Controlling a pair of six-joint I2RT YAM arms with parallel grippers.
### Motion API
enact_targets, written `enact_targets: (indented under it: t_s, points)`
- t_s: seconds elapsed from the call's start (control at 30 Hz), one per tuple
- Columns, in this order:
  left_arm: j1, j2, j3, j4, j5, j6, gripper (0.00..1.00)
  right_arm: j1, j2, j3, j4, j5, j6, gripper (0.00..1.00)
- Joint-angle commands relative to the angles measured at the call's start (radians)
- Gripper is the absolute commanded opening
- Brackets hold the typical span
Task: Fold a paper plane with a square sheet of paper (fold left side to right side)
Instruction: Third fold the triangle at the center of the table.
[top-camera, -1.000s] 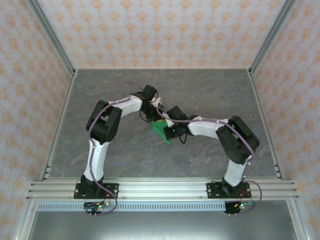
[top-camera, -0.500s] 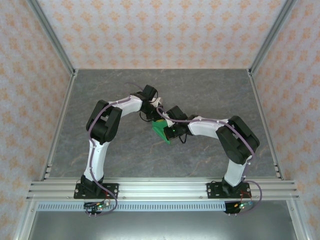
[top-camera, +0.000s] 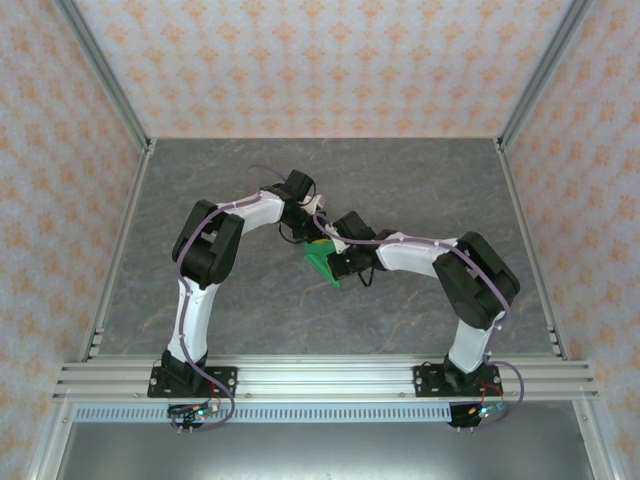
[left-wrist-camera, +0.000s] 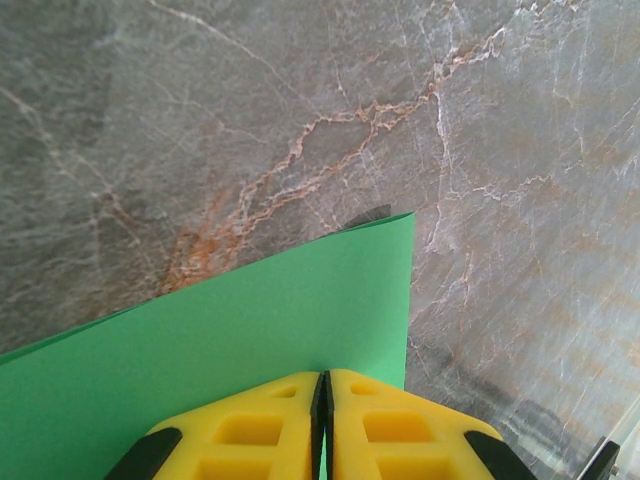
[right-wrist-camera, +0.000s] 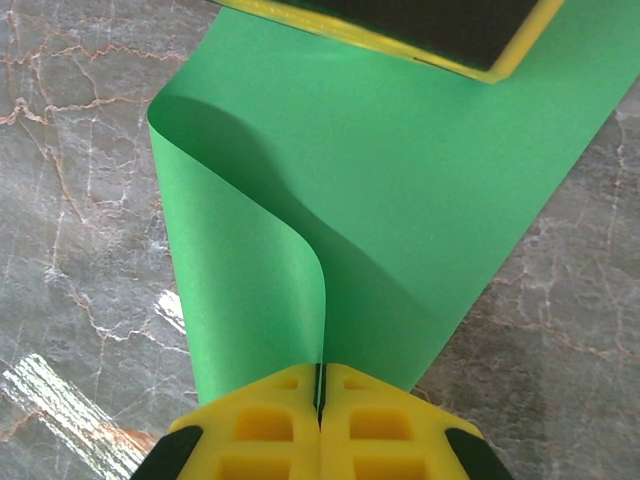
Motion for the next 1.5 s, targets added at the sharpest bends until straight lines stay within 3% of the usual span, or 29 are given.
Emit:
enact_targets:
  t_s: [0.0, 0.73, 0.97, 1.27, 1.37, 1.47]
  points:
    - [-0.004, 0.046, -0.035, -0.076, -0.054, 0.011, 0.13, -0.005, -0.016, 0.016, -0.003, 0.036, 0.009, 0.00]
    - [-0.004, 0.030, -0.029, -0.084, -0.049, 0.011, 0.15, -0.005, 0.049, -0.004, -0.055, 0.015, -0.001, 0.00]
    - [0.010, 0.016, 0.054, -0.148, -0.038, 0.033, 0.26, -0.005, 0.060, -0.004, -0.113, 0.029, -0.034, 0.00]
    - [0.075, 0.061, 0.287, -0.304, -0.015, 0.088, 0.43, -0.004, 0.065, -0.002, -0.163, 0.042, -0.071, 0.00]
    - [0.110, 0.048, 0.299, -0.317, -0.019, 0.092, 0.42, -0.004, 0.068, 0.000, -0.170, 0.045, -0.078, 0.00]
    - [0.140, -0.033, 0.206, -0.281, -0.034, 0.089, 0.34, -0.004, 0.066, 0.002, -0.169, 0.047, -0.075, 0.00]
